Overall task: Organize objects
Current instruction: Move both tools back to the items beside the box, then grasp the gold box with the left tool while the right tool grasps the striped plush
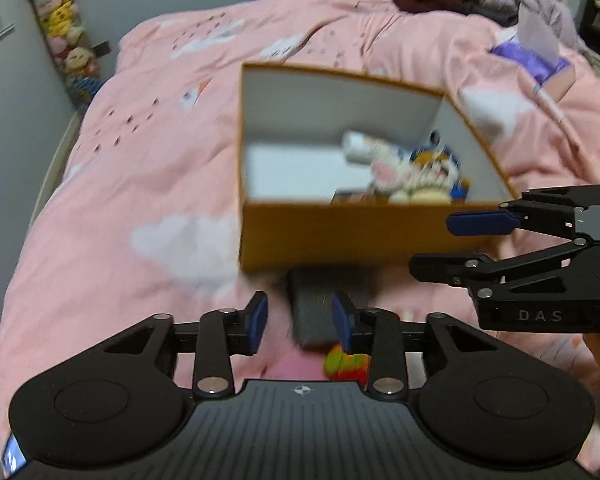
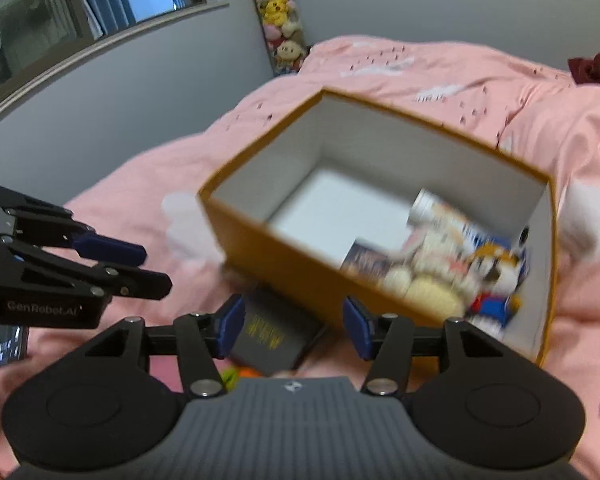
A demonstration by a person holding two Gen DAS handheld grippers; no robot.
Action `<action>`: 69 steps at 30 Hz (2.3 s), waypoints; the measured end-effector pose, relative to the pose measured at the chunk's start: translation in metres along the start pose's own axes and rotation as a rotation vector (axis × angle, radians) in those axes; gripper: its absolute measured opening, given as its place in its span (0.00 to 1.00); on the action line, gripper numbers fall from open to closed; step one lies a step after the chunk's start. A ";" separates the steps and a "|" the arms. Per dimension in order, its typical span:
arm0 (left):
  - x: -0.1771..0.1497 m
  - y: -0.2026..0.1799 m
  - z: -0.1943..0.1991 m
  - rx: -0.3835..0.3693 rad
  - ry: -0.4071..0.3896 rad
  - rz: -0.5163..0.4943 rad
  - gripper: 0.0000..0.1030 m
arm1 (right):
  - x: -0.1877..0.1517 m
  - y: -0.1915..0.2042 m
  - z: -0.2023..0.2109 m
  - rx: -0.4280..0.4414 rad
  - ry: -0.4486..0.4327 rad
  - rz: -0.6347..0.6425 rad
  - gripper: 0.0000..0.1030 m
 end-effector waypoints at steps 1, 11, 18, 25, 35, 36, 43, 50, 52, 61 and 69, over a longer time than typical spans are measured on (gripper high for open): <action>-0.009 0.001 0.001 0.001 0.015 0.008 0.53 | -0.008 0.003 -0.001 0.009 0.014 -0.012 0.57; -0.074 0.021 -0.008 0.110 0.190 0.095 0.55 | -0.058 0.014 -0.022 -0.007 0.145 -0.030 0.68; -0.092 0.029 -0.003 0.012 0.292 0.271 0.56 | -0.072 0.003 -0.025 -0.030 0.176 -0.060 0.68; -0.101 0.030 -0.010 -0.016 0.358 0.362 0.62 | -0.080 0.000 -0.027 -0.034 0.194 -0.071 0.68; -0.112 0.021 -0.029 0.011 0.391 0.338 0.67 | -0.084 0.000 -0.035 -0.021 0.210 -0.078 0.68; -0.112 0.019 -0.030 0.023 0.381 0.324 0.64 | -0.084 0.000 -0.035 -0.023 0.211 -0.079 0.68; -0.099 0.020 -0.023 0.032 0.287 0.323 0.57 | -0.089 -0.003 -0.045 -0.017 0.235 -0.106 0.69; -0.068 0.028 -0.005 0.012 0.140 0.347 0.54 | -0.098 -0.009 -0.055 0.019 0.263 -0.200 0.69; -0.058 0.026 -0.003 -0.008 0.112 0.353 0.54 | -0.099 -0.012 -0.057 0.023 0.261 -0.229 0.69; -0.034 -0.001 -0.009 -0.071 0.076 0.330 0.54 | -0.111 -0.015 -0.073 0.061 0.311 -0.313 0.72; -0.031 -0.012 -0.003 -0.093 0.053 0.307 0.54 | -0.102 -0.004 -0.052 0.052 0.269 -0.249 0.64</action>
Point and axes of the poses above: each gripper's, at about its wrist camera, not at the fingertips, and z roughly against the way its jaws point, y to its left, x to its top, the point moved 9 cm from there along -z, roughly the way its jaws point, and after that the axes turned 15 degrees about x, right-handed, at the moved point
